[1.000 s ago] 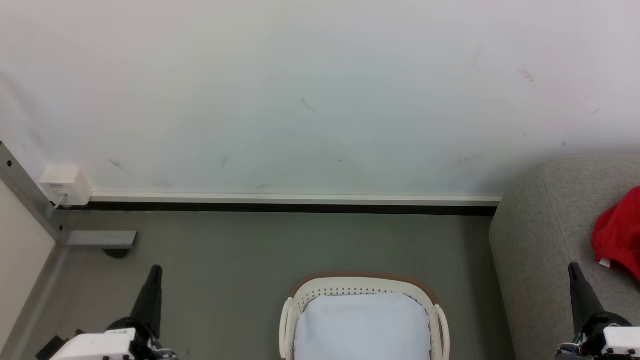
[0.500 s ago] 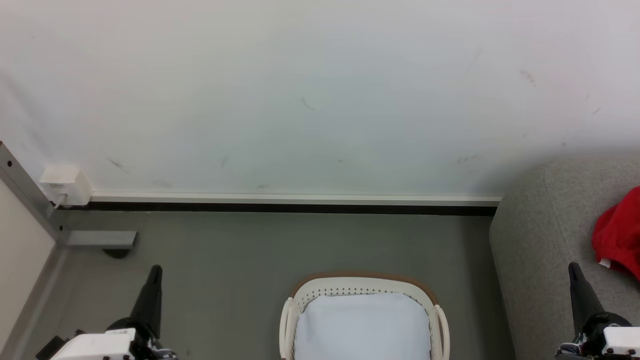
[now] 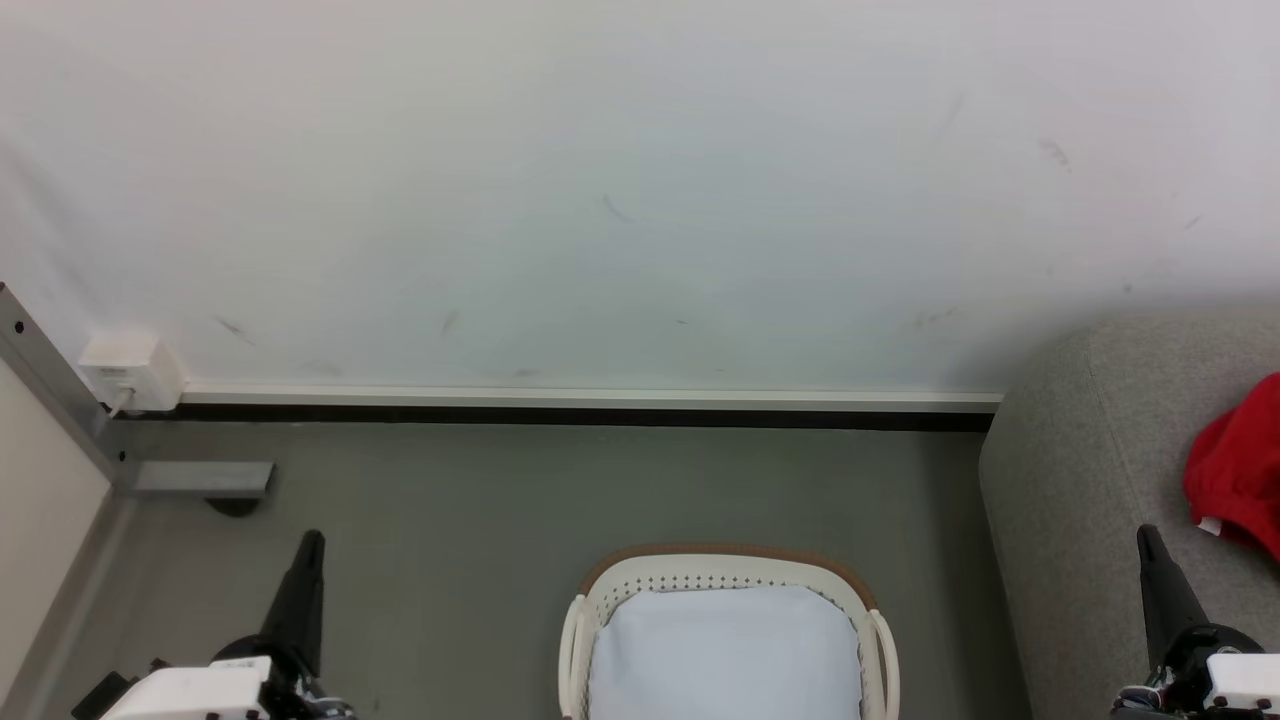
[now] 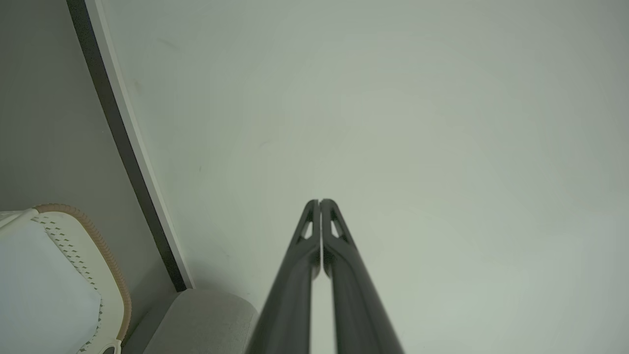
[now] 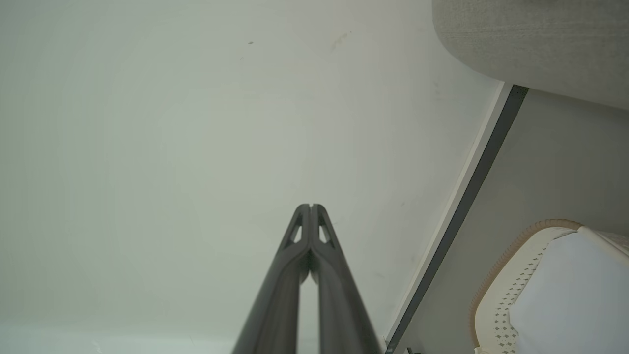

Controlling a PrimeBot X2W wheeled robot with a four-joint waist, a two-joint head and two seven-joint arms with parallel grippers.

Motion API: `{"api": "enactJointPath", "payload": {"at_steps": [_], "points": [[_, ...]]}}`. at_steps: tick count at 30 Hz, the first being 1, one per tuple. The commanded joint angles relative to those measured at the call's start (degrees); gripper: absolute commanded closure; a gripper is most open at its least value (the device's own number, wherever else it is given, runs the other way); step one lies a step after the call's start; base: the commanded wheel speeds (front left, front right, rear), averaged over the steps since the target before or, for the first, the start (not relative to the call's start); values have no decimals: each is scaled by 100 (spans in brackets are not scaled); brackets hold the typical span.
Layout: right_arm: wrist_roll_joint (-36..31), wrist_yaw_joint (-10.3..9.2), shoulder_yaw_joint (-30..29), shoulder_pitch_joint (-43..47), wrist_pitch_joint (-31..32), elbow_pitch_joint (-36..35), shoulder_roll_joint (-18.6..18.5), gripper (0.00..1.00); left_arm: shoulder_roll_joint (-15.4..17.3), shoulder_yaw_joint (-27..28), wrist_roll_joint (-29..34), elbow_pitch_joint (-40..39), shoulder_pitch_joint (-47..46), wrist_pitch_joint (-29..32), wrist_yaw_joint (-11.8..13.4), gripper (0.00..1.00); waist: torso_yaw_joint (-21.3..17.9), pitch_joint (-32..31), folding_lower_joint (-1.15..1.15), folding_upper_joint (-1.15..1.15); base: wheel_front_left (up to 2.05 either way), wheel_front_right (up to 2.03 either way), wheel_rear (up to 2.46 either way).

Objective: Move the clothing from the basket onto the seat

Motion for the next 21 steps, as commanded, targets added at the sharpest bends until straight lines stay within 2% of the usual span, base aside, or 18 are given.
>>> {"api": "enactJointPath", "payload": {"at_steps": [1, 21], "points": [[5, -12, -24, -27, 15, 3, 1, 100, 11, 14, -76, -21, -34, 31, -18, 100, 0, 0, 0, 0, 0, 0, 0], [3, -12, -25, -27, 16, 3, 2, 100, 11, 15, -76, -21, -34, 31, -18, 100, 0, 0, 0, 0, 0, 0, 0]]}}
